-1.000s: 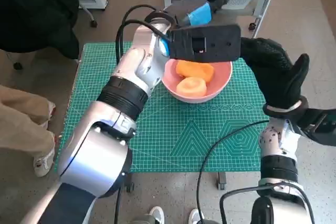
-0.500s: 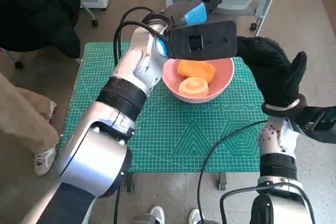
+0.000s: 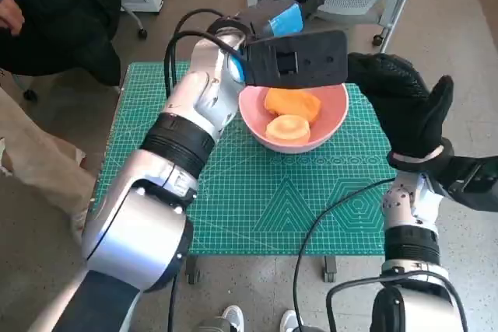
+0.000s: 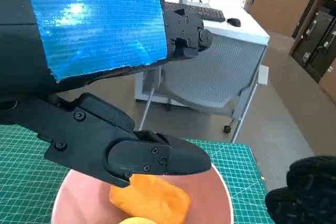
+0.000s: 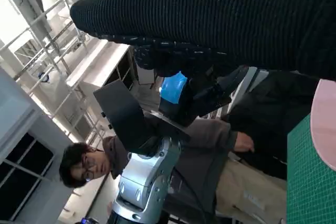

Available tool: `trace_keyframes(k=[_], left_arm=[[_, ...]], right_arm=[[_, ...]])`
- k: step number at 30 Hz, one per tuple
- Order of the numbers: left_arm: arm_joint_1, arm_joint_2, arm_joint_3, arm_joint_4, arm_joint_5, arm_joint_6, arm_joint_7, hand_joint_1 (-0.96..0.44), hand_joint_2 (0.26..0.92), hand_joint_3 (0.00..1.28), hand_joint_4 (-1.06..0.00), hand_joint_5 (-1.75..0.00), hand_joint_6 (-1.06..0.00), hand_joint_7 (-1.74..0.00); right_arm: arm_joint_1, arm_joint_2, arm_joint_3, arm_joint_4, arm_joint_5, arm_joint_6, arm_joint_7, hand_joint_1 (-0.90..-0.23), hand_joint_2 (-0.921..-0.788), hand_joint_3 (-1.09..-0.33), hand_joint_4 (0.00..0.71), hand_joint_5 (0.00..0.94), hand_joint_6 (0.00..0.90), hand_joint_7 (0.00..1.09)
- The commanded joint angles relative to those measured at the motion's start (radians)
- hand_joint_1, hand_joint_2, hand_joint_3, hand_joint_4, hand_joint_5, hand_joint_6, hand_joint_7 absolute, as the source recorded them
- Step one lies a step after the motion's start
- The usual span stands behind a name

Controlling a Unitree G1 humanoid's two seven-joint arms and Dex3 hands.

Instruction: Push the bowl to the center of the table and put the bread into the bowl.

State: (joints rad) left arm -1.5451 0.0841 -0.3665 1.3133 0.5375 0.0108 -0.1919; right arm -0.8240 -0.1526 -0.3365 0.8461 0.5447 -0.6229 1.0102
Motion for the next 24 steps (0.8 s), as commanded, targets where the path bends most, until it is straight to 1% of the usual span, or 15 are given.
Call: trace_keyframes(k=[1,17,23,24], left_arm=[[0.003,0.015,-0.006,-0.001,0.002,-0.007,-0.009,-0.92,0.921,0.36,0.00,0.00,-0.07,0.00],[0.009,0.037,0.014,-0.005,-0.022,-0.005,-0.012,-0.92,0.921,0.36,0.00,0.00,-0.07,0.00],[0.017,0.056,0.031,-0.017,-0.036,-0.015,-0.009,-0.90,0.921,0.34,0.00,0.00,-0.07,0.00],[0.019,0.060,0.035,-0.019,-0.041,-0.018,-0.009,-0.87,0.921,0.37,0.00,0.00,-0.07,0.00]], right_arm=[[-0.002,-0.004,0.000,0.018,-0.007,0.002,0.009,-0.667,-0.921,-0.619,0.159,0.002,0.190,0.02],[-0.010,-0.002,-0.002,0.038,-0.006,0.000,0.011,-0.668,-0.921,-0.612,0.160,0.001,0.199,0.03],[-0.012,0.002,-0.001,0.040,-0.007,-0.003,0.010,-0.666,-0.921,-0.612,0.162,0.002,0.200,0.03],[-0.012,0.003,-0.002,0.041,-0.007,-0.004,0.010,-0.664,-0.921,-0.612,0.161,0.002,0.200,0.03]])
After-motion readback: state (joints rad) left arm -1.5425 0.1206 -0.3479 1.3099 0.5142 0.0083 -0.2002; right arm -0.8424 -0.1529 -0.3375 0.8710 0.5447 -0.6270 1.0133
